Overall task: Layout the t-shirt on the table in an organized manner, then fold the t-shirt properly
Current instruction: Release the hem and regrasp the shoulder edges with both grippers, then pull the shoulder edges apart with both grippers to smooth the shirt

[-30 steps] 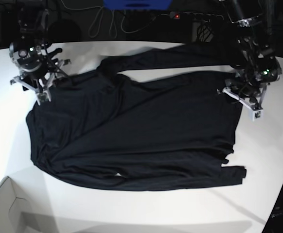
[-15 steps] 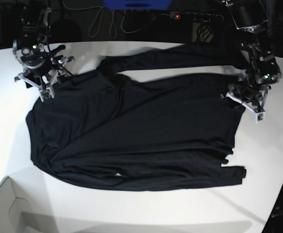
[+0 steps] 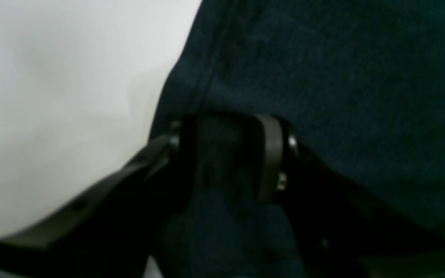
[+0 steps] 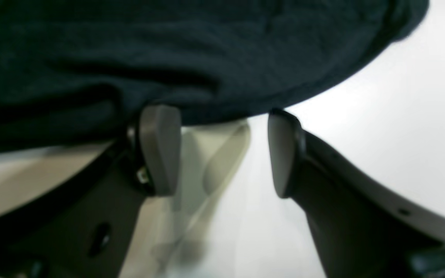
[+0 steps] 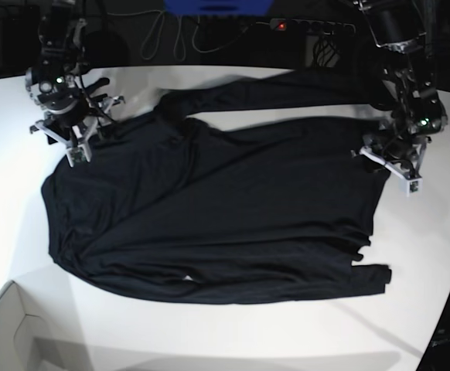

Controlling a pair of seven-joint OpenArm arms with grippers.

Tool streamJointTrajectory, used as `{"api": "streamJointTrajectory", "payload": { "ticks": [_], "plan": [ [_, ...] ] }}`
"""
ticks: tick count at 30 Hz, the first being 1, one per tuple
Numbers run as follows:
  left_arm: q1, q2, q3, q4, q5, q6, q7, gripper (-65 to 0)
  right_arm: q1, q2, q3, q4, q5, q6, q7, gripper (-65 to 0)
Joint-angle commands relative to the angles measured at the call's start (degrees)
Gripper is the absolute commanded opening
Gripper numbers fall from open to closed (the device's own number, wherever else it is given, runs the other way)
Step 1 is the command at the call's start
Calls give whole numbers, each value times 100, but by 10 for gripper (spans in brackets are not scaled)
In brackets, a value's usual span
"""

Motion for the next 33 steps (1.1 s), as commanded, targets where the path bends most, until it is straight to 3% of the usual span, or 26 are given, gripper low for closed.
{"api": "streamJointTrajectory", "payload": {
  "ticks": [1, 5, 6, 16, 21, 24, 33],
  "plan": [
    [14, -28, -8, -9, 98, 27, 218, -414, -3, 14, 14, 51, -41, -30, -40, -387],
    [14, -28, -8, -9, 98, 27, 218, -414, 41, 14, 49, 51, -41, -30, -40, -638],
    [14, -28, -8, -9, 98, 27, 218, -414, 94, 14, 49, 51, -58, -30, -101, -650],
    [5, -37, -43, 35, 98, 27, 218, -414, 41, 5, 849, 358, -58, -13, -101, -650],
    [5, -37, -52, 44, 98, 27, 218, -414, -29, -126, 840, 569, -50, 735, -119, -650],
    [5, -37, -52, 44, 98, 27, 218, -414, 155, -258, 832, 526, -50, 744, -119, -650],
    [5, -37, -52, 52, 98, 27, 218, -414, 375, -232, 287, 165, -67, 744, -119, -650]
  ]
}}
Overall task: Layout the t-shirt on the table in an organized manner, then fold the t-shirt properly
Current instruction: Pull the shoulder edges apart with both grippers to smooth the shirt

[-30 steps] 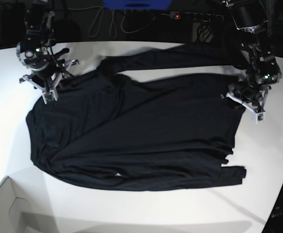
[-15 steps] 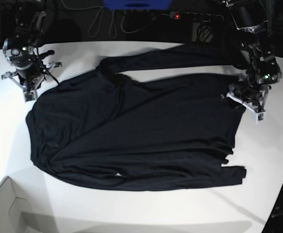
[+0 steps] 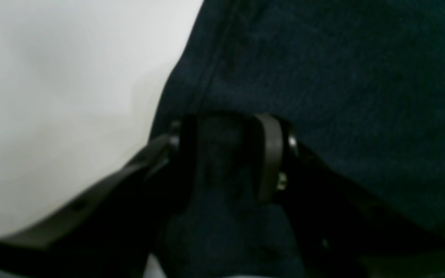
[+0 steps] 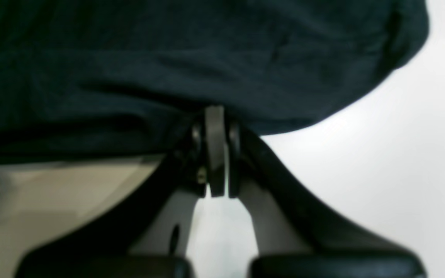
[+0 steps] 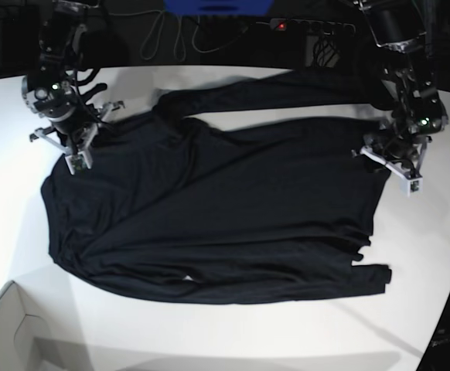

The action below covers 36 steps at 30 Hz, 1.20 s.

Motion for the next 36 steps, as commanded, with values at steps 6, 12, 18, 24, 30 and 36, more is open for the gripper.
{"api": "streamJointTrajectory", "payload": {
  "ticks": [6, 12, 18, 24, 30, 36],
  "plan": [
    [7, -37, -10, 20, 81, 32, 211, -414, 362, 35, -123, -338, 25, -6, 97, -650],
    [7, -37, -1, 20, 81, 32, 211, -414, 529, 61, -378, -399, 25, -120, 97, -650],
    [7, -37, 8, 20, 81, 32, 211, -414, 573, 61, -501, -399, 25, -129, 97, -650],
    [-2, -37, -10, 20, 81, 32, 211, -414, 599, 96, -527, -417, 16, -129, 97, -650],
    [-142, -72, -19, 20, 81, 32, 229, -414, 493, 430, -501, -830, 16, -129, 97, -650],
    [-125, -107, -28, 494, 19, 32, 264, -414, -25, 580, -281, -364, 16, -129, 106, -650]
  ]
}}
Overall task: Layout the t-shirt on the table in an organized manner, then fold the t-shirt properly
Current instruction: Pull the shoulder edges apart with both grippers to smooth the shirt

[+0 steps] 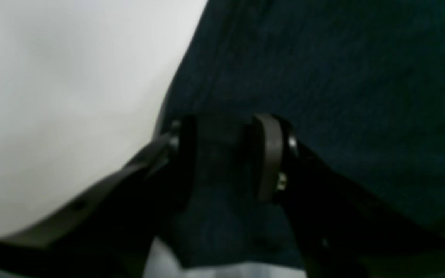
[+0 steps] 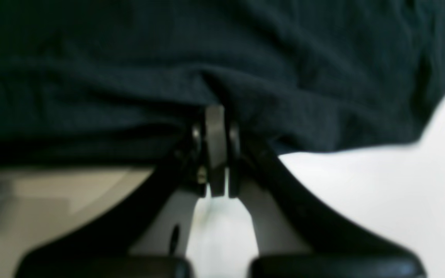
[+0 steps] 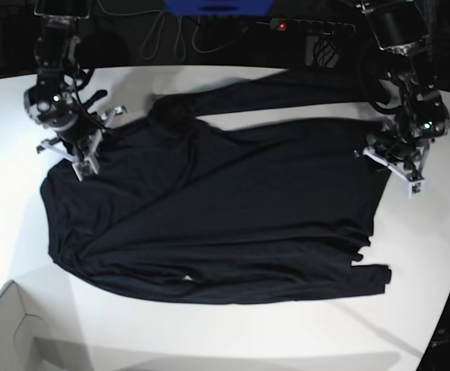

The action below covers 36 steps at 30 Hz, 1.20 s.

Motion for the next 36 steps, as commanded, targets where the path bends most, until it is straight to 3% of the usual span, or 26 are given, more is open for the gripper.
{"api": "streamJointTrajectory", "payload": {
  "ticks": [1, 7, 15, 20, 25, 36],
  "plan": [
    [-70, -61, -17, 312, -72, -23, -129, -414, -124, 27, 100, 225, -93, -2, -152, -650],
    [220, -53, -26, 1639, -248, -23, 398, -414, -511, -53, 170, 1227, -93, 15, -152, -650],
    [1372, -114, 36, 3072, -556, -23, 495, -412, -590, -290, 179, 1482, -93, 33, -152, -650],
    [2207, -114, -8, 3125, -556, -23, 460, -411, -792, -299, 258, 1807, -85, 41, -152, -650],
    [2902, -123, -26, 3142, -556, -23, 433, -360, -801, -316, 258, 1834, -76, 41, -152, -650],
    [3517, -9, 18, 3134, -565, -23, 477, -357, -889, -431, 223, 1834, -67, 50, -152, -650]
  ]
}}
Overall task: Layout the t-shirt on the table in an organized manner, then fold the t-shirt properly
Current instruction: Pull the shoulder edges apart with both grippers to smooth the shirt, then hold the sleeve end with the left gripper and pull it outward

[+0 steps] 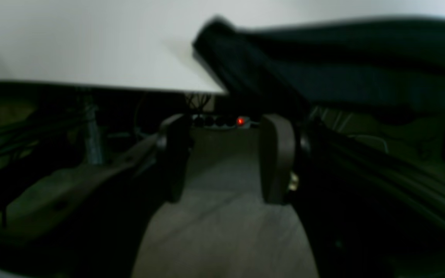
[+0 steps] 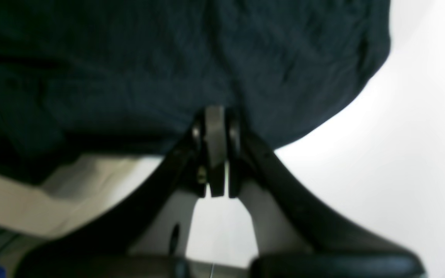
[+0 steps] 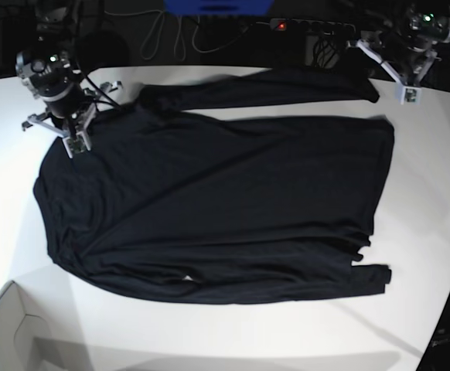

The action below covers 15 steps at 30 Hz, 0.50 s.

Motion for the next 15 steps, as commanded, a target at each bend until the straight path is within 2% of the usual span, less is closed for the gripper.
{"api": "streamJointTrajectory", "payload": {
  "ticks": [1, 4, 9, 15],
  "plan": [
    [22, 66, -14, 104, -47, 1, -89, -357, 16, 33, 8, 105, 33, 9, 115, -650],
    [22, 216, -49, 104, -47, 1, -80, -357, -90, 33, 8, 105, 33, 35, 159, -650],
    [31, 330, -14, 104, -64, 1, -80, -357, -107, 33, 52, 105, 33, 483, 124, -650],
    [40, 242, -146, 96, -1014, 1, -80, -356, -134, 24, 52, 105, 33, 554, 124, -650]
  ]
}}
